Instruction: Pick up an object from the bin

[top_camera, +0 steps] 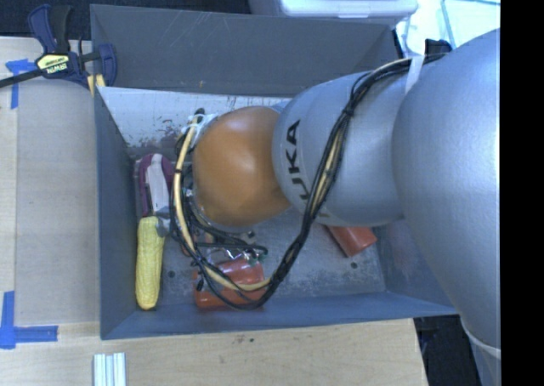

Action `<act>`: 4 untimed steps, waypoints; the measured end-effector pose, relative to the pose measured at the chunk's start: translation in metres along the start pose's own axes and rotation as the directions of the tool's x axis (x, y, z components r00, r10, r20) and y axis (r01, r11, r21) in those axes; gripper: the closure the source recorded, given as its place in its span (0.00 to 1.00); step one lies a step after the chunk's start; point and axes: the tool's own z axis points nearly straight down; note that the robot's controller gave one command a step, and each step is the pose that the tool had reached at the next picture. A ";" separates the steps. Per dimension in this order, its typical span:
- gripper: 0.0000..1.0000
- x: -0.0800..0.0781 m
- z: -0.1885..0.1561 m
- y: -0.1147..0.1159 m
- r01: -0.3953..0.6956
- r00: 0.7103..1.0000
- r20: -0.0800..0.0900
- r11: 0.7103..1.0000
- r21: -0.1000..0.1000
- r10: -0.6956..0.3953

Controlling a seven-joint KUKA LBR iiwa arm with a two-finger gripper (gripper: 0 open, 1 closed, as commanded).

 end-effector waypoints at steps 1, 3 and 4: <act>0.00 -0.023 -0.024 -0.019 -0.408 0.913 0.003 0.913 0.002 0.408; 0.00 -0.043 -0.131 -0.017 -0.335 0.942 0.004 0.942 0.001 0.335; 1.00 -0.040 -0.125 -0.018 -0.092 0.996 0.006 0.996 -0.001 0.092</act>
Offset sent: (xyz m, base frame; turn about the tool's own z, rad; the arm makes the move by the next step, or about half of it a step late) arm 0.0073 0.0077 0.1583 0.0598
